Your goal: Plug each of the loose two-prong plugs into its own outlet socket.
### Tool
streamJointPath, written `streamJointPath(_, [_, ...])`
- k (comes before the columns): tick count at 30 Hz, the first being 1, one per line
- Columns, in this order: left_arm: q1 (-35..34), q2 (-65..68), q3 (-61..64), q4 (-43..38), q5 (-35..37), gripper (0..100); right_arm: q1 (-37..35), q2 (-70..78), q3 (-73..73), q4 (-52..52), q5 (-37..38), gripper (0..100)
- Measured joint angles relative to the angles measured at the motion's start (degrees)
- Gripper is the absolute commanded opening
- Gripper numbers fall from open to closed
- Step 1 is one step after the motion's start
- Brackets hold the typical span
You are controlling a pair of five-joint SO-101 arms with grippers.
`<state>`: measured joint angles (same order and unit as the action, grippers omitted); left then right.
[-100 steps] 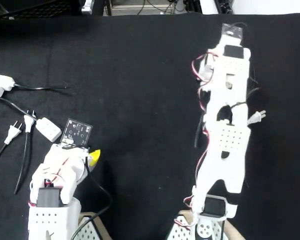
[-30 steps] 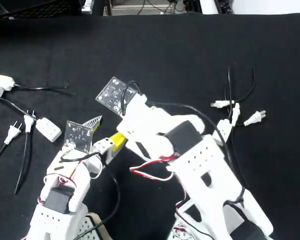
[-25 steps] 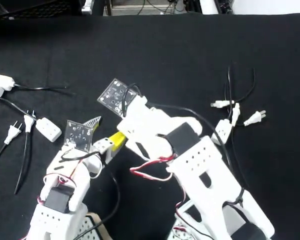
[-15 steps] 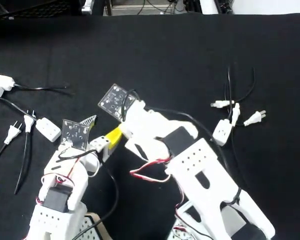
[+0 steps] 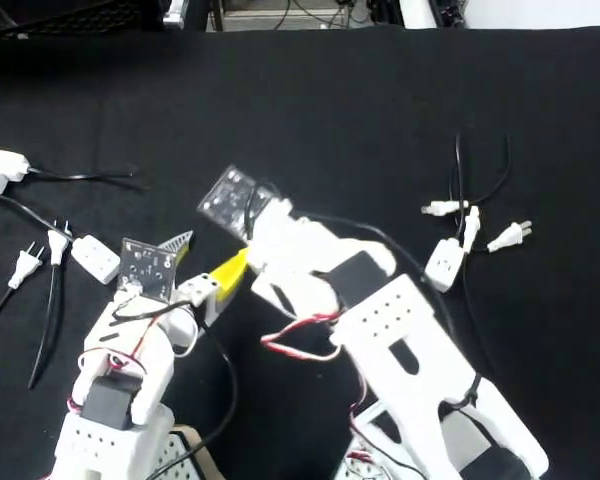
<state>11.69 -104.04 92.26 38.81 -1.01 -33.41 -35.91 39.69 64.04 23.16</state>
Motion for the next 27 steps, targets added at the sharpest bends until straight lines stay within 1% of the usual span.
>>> streamJointPath(3, [-3.3, 0.0, 2.9, -3.5, 0.0, 30, 2.6, 0.0, -0.7, -1.1, -1.2, 1.2])
streamJointPath(5, [-7.3, 0.1, 3.9, -5.8, 0.0, 30, 3.5, 0.0, -0.7, -3.8, -2.5, 1.2])
streamJointPath(9, [-15.9, 0.1, 4.0, -8.8, 0.0, 30, 5.4, 0.0, -0.7, -12.0, -3.3, 1.2])
streamJointPath(11, [-18.0, 0.1, 4.0, -9.1, 0.0, 30, 5.4, 0.0, -0.7, -17.0, -3.3, 1.2])
streamJointPath(14, [-18.2, 0.1, 4.0, -9.1, 0.0, 30, 5.3, 0.0, -0.3, -25.8, -3.6, 1.2])
streamJointPath(17, [-18.3, 0.1, 4.0, -9.1, 0.0, 30, 5.3, 0.1, 3.6, -36.9, -4.6, 1.2])
streamJointPath(22, [-18.3, 0.1, 4.0, -9.1, 0.0, 30, 5.3, 0.3, 6.2, -57.5, -13.3, 1.2])
streamJointPath(24, [-18.3, 0.1, 4.0, -9.1, 0.0, 30, 5.3, 1.5, 6.2, -62.6, -16.1, 1.2])
streamJointPath(27, [-18.3, 0.1, 4.0, -9.1, 0.0, 30, 5.3, 5.7, 7.7, -65.2, -17.7, 1.2])
